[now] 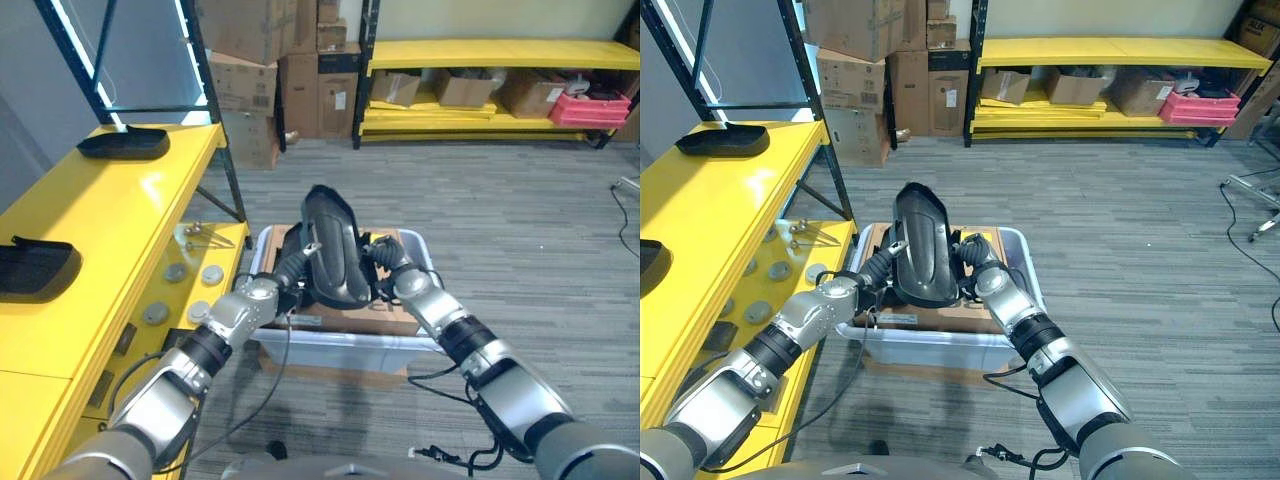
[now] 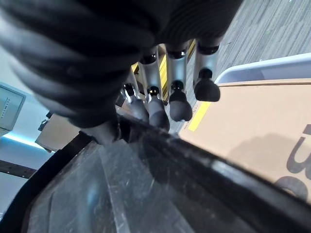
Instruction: Move parts from the plastic box to the shelf.
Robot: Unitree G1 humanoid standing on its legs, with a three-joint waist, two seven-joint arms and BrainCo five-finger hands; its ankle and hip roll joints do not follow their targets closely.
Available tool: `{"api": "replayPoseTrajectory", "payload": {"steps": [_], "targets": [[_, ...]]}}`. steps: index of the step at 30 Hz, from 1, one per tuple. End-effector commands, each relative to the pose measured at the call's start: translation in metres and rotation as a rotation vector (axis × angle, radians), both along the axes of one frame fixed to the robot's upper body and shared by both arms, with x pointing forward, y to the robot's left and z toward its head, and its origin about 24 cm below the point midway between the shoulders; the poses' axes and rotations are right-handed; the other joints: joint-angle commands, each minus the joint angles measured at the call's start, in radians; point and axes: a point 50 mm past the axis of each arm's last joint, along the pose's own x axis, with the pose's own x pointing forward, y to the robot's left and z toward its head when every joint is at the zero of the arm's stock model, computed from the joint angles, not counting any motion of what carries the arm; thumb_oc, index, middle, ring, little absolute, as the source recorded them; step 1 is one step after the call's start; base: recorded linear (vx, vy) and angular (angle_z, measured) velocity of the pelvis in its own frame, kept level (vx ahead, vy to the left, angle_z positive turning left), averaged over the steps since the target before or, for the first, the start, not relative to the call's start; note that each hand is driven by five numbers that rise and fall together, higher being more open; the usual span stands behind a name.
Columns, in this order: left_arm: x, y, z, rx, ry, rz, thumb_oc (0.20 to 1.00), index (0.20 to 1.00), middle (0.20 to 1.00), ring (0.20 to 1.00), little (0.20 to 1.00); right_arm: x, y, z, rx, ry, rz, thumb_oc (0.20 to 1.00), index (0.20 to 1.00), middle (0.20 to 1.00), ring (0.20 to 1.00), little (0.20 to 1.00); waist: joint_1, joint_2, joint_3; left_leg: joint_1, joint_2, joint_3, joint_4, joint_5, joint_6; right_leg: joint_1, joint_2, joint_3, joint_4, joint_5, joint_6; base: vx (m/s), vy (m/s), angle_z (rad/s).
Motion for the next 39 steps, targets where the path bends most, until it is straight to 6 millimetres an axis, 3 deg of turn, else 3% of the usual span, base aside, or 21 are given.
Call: {"api": "replayPoseTrajectory", "payload": {"steps": [1, 5, 6, 7, 8, 9, 16, 20, 22, 23, 24, 27, 28, 31, 34, 35, 36, 39], "targets": [[-0.002, -0.076, 0.046, -0.167, -0.143, -0.234, 0.200, 0.200, 0.200, 0.200, 0.200, 0.021, 0.072, 0.047, 0.139, -0.136, 0.183, 0.200, 0.200, 0.200, 0.200, 0.200, 0.034, -0.009, -0.042, -0.018, 0.000, -0.042, 0.066, -0.103, -0.024, -0.032, -0.066, -0.003, 0.099, -0.074, 0.094, 0.00, 0.000, 0.00], [-0.001, -0.076, 0.050, -0.163, -0.154, -0.232, 0.200, 0.200, 0.200, 0.200, 0.200, 0.021, 0.075, 0.048, 0.166, -0.133, 0.175, 0.200, 0.200, 0.200, 0.200, 0.200, 0.035, -0.007, -0.041, -0.017, -0.001, -0.042, 0.070, -0.105, -0.024, -0.029, -0.066, -0.003, 0.100, -0.076, 0.093, 0.00, 0.000, 0.00], [-0.001, -0.077, 0.050, -0.164, -0.159, -0.230, 0.200, 0.200, 0.200, 0.200, 0.200, 0.021, 0.075, 0.048, 0.186, -0.125, 0.165, 0.285, 0.285, 0.285, 0.285, 0.285, 0.035, -0.007, -0.040, -0.017, -0.001, -0.042, 0.071, -0.105, -0.024, -0.029, -0.067, -0.003, 0.102, -0.076, 0.093, 0.00, 0.000, 0.00], [-0.001, -0.077, 0.050, -0.166, -0.163, -0.227, 0.200, 0.200, 0.200, 0.200, 0.200, 0.021, 0.075, 0.047, 0.197, -0.122, 0.154, 0.539, 0.539, 0.539, 0.539, 0.539, 0.035, -0.007, -0.040, -0.016, -0.001, -0.042, 0.072, -0.105, -0.025, -0.029, -0.067, -0.003, 0.103, -0.077, 0.093, 0.00, 0.000, 0.00], [0.000, -0.077, 0.051, -0.166, -0.165, -0.226, 0.200, 0.200, 0.200, 0.200, 0.200, 0.021, 0.075, 0.048, 0.199, -0.122, 0.151, 0.940, 0.940, 0.940, 0.940, 0.940, 0.035, -0.007, -0.040, -0.016, -0.001, -0.042, 0.072, -0.106, -0.025, -0.028, -0.067, -0.003, 0.104, -0.077, 0.092, 0.00, 0.000, 0.00], [0.001, -0.076, 0.052, -0.166, -0.177, -0.218, 0.200, 0.200, 0.200, 0.200, 0.200, 0.021, 0.075, 0.048, 0.218, -0.124, 0.129, 1.000, 1.000, 1.000, 1.000, 1.000, 0.035, -0.006, -0.039, -0.015, -0.001, -0.043, 0.074, -0.106, -0.025, -0.028, -0.067, -0.003, 0.105, -0.078, 0.092, 0.00, 0.000, 0.00], [0.016, -0.057, 0.068, -0.139, -0.281, -0.114, 0.200, 0.200, 0.200, 0.200, 0.200, 0.024, 0.060, 0.052, 0.334, -0.151, -0.009, 1.000, 1.000, 1.000, 1.000, 1.000, 0.035, -0.003, -0.036, -0.012, 0.001, -0.043, 0.079, -0.108, -0.028, -0.023, -0.068, -0.003, 0.107, -0.080, 0.090, 0.00, 0.000, 0.00], [0.026, -0.032, 0.079, -0.084, -0.369, -0.037, 0.200, 0.200, 0.200, 0.200, 0.200, 0.021, 0.034, 0.046, 0.365, -0.164, -0.099, 1.000, 1.000, 1.000, 1.000, 1.000, 0.030, -0.002, -0.035, -0.013, 0.003, -0.037, 0.080, -0.108, -0.029, -0.025, -0.069, -0.001, 0.107, -0.081, 0.091, 0.00, 0.000, 0.00], [0.033, -0.007, 0.084, -0.063, -0.417, 0.032, 0.200, 0.200, 0.200, 0.200, 0.200, 0.016, 0.006, 0.037, 0.362, -0.170, -0.174, 1.000, 1.000, 1.000, 1.000, 1.000, 0.024, -0.003, -0.034, -0.012, 0.004, -0.032, 0.076, -0.106, -0.028, -0.026, -0.068, 0.000, 0.107, -0.081, 0.091, 0.00, 0.000, 0.00], [0.033, -0.007, 0.084, -0.063, -0.416, 0.032, 0.200, 0.200, 0.200, 0.200, 0.200, 0.016, 0.006, 0.037, 0.362, -0.169, -0.174, 1.000, 1.000, 1.000, 1.000, 1.000, 0.025, -0.003, -0.034, -0.012, 0.004, -0.032, 0.076, -0.106, -0.028, -0.026, -0.068, 0.000, 0.107, -0.081, 0.091, 0.00, 0.000, 0.00], [0.037, 0.020, 0.087, -0.034, -0.458, 0.097, 0.200, 0.200, 0.200, 0.200, 0.200, 0.007, -0.026, 0.026, 0.350, -0.166, -0.257, 1.000, 1.000, 1.000, 1.000, 1.000, 0.017, -0.003, -0.034, -0.012, 0.006, -0.023, 0.071, -0.103, -0.028, -0.028, -0.067, 0.002, 0.104, -0.081, 0.091, 0.00, 0.000, 0.00], [0.037, 0.039, 0.088, -0.027, -0.479, 0.150, 0.200, 0.200, 0.200, 0.200, 0.200, -0.003, -0.051, 0.016, 0.329, -0.156, -0.320, 1.000, 1.000, 1.000, 1.000, 1.000, 0.012, -0.004, -0.034, -0.014, 0.007, -0.019, 0.068, -0.101, -0.027, -0.032, -0.067, 0.003, 0.102, -0.079, 0.092, -0.02, 0.008, -0.07], [0.036, 0.065, 0.087, -0.013, -0.506, 0.221, 0.200, 0.200, 0.200, 0.200, 0.200, -0.019, -0.079, -0.001, 0.339, -0.127, -0.403, 1.000, 1.000, 1.000, 1.000, 1.000, 0.006, -0.003, -0.033, -0.013, 0.009, -0.011, 0.062, -0.097, -0.026, -0.036, -0.067, 0.005, 0.101, -0.077, 0.093, -0.02, 0.013, -0.13], [0.034, 0.082, 0.087, -0.002, -0.526, 0.282, 0.200, 0.200, 0.200, 0.200, 0.200, -0.034, -0.097, -0.015, 0.336, -0.097, -0.471, 1.000, 1.000, 1.000, 1.000, 1.000, 0.001, -0.003, -0.033, -0.013, 0.009, -0.005, 0.057, -0.095, -0.024, -0.039, -0.066, 0.007, 0.098, -0.075, 0.093, -0.02, 0.013, -0.07], [0.023, 0.117, 0.081, 0.009, -0.557, 0.392, 0.200, 0.200, 0.200, 0.200, 0.200, -0.071, -0.128, -0.047, 0.320, -0.027, -0.588, 1.000, 1.000, 1.000, 1.000, 1.000, -0.005, -0.004, -0.030, -0.018, 0.008, 0.004, 0.051, -0.093, -0.021, -0.047, -0.068, 0.010, 0.095, -0.071, 0.096, -0.02, 0.013, -0.08], [0.022, 0.120, 0.081, 0.013, -0.560, 0.402, 0.200, 0.200, 0.200, 0.200, 0.200, -0.074, -0.130, -0.050, 0.331, -0.012, -0.607, 1.000, 1.000, 1.000, 1.000, 1.000, -0.006, -0.004, -0.031, -0.018, 0.008, 0.004, 0.050, -0.093, -0.021, -0.048, -0.069, 0.011, 0.095, -0.071, 0.096, -0.03, 0.019, -0.10], [0.015, 0.141, 0.081, 0.038, -0.591, 0.443, 0.200, 0.200, 0.200, 0.200, 0.200, -0.098, -0.140, -0.071, 0.327, 0.056, -0.660, 1.000, 1.000, 1.000, 1.000, 1.000, -0.007, -0.003, -0.031, -0.022, 0.007, 0.008, 0.046, -0.092, -0.018, -0.054, -0.070, 0.012, 0.095, -0.071, 0.097, -0.02, 0.016, -0.14], [0.009, 0.157, 0.084, 0.081, -0.625, 0.483, 0.200, 0.200, 0.200, 0.200, 0.200, -0.117, -0.145, -0.089, 0.322, 0.157, -0.703, 1.000, 1.000, 1.000, 1.000, 1.000, -0.006, -0.002, -0.033, -0.025, 0.004, 0.008, 0.040, -0.090, -0.017, -0.057, -0.072, 0.011, 0.094, -0.069, 0.099, -0.01, 0.009, -0.07]]}}
